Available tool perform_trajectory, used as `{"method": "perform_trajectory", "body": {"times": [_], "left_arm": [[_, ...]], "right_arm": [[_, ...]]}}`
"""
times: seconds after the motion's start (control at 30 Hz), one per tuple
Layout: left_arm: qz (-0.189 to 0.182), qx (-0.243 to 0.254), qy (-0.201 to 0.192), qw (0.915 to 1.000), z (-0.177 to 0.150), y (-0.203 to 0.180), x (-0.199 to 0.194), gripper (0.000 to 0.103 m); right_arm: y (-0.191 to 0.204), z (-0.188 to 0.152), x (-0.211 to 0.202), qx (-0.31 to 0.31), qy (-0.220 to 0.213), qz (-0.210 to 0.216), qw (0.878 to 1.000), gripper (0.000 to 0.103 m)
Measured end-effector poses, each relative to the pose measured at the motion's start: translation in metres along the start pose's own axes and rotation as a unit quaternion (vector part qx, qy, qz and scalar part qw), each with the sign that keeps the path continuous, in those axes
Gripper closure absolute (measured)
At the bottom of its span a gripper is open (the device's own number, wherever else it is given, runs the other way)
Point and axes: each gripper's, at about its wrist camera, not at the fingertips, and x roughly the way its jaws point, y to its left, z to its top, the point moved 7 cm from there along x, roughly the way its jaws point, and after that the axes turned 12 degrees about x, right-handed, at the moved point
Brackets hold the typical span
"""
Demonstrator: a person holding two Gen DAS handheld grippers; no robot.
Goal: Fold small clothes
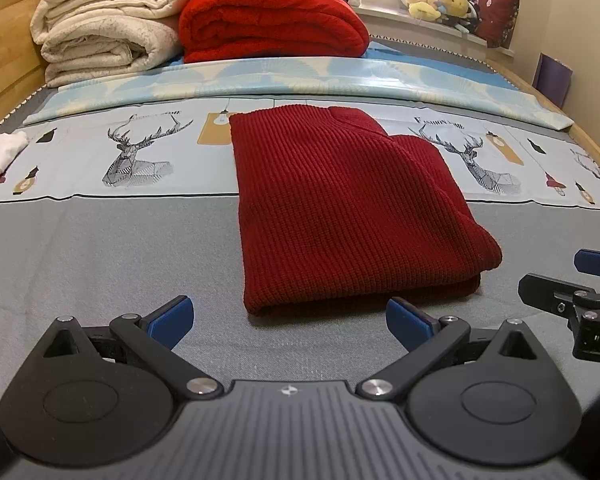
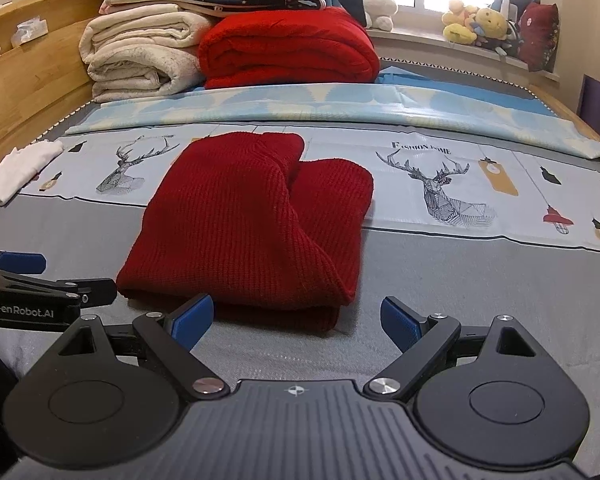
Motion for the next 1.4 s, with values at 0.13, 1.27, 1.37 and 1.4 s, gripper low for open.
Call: {"method": "perform_trajectory", "body": {"times": [0.13, 1.27, 1.37, 1.4], "left_arm": [[0.0, -0.001, -0.001, 1.0, 0.0005, -0.0003, 0.0002, 0.0], [-0.002, 0.006, -0.002, 1.0, 0.0005, 0.0, 0.0015, 0.0], [-0.002, 0.007, -0.002, 1.0, 0.0005, 0.0, 0.0021, 0.0], [-0.002, 0.007, -0.002, 1.0, 0.0005, -0.0001, 0.0021, 0.0]], "right_arm": [[-0.0006, -0.0002, 0.0005, -0.003, 0.001, 0.0, 1.0, 0.012], [0.0035, -0.001, 0.0014, -0.012, 0.002, 0.006, 1.0, 0.011], [0.0036, -0.0009, 0.0014, -0.012, 0.002, 0.005, 1.0, 0.011], [0.0037, -0.0009, 0.0014, -0.012, 0.002, 0.005, 1.0, 0.011]]}}
